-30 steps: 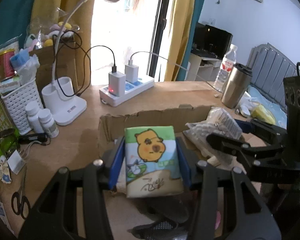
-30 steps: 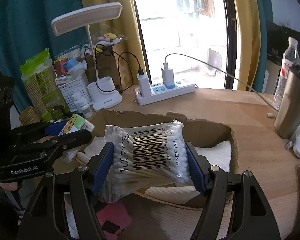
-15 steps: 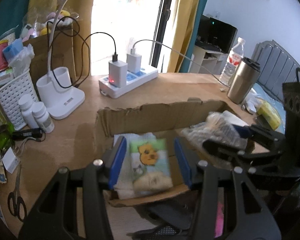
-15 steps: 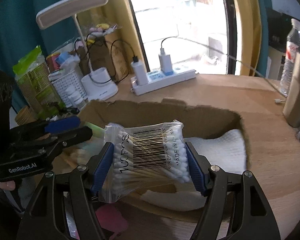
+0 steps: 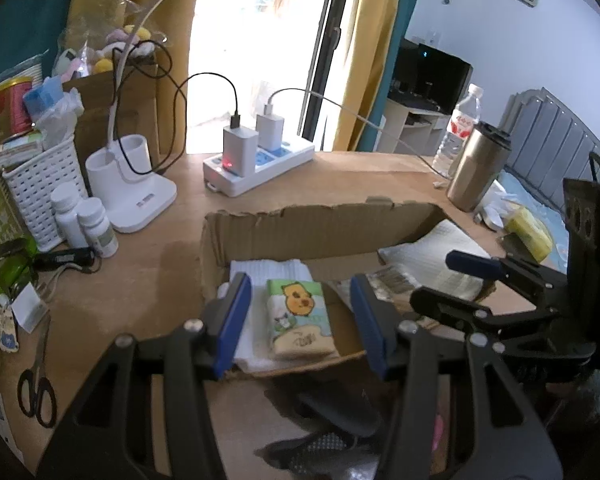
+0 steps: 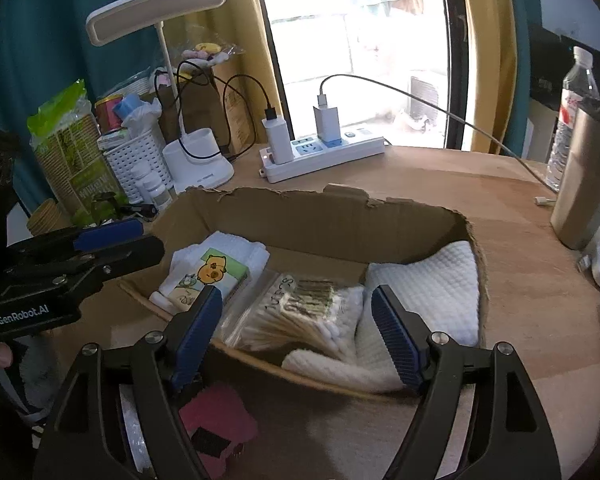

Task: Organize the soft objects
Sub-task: 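Open both tools to release the tissue pack and swab bag in the box, then move both tools back from the box to the remaining pile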

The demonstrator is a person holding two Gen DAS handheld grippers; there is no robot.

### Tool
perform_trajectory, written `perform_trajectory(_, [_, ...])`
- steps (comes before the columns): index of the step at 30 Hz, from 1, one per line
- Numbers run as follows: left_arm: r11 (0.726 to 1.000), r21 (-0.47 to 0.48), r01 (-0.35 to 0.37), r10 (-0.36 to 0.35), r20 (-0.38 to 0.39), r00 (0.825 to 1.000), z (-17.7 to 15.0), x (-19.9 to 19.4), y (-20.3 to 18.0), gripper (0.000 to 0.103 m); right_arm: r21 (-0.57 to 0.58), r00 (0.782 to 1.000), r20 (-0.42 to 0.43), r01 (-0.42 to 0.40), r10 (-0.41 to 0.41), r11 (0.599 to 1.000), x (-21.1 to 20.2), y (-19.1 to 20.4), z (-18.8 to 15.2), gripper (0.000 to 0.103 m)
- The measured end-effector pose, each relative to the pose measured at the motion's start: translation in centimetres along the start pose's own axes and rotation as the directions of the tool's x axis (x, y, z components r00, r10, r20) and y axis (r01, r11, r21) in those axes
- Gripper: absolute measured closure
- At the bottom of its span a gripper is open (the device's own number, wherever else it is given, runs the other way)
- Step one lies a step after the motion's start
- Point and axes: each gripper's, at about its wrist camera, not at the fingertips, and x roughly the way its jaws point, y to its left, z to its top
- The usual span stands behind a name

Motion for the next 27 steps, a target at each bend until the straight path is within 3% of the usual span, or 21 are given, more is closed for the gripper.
perform_trajectory(23, [1.000, -0.002, 0.027, -0.027, 0.042, 0.999, -2.9, -3.8, -0.4, 0.049, -0.021, 0.998, 0.040, 0.058, -0.057, 0.998, -4.2, 2.2, -1.9, 0.023])
perform_trajectory(27, [0.999, 0.003, 0.033, -0.033, 0.040, 0.999, -3.5, -4.2, -0.6, 0.044, -0.022, 0.997, 0.038, 0.064, -0.063, 0.998, -4.5, 2.4, -2.3, 0.023])
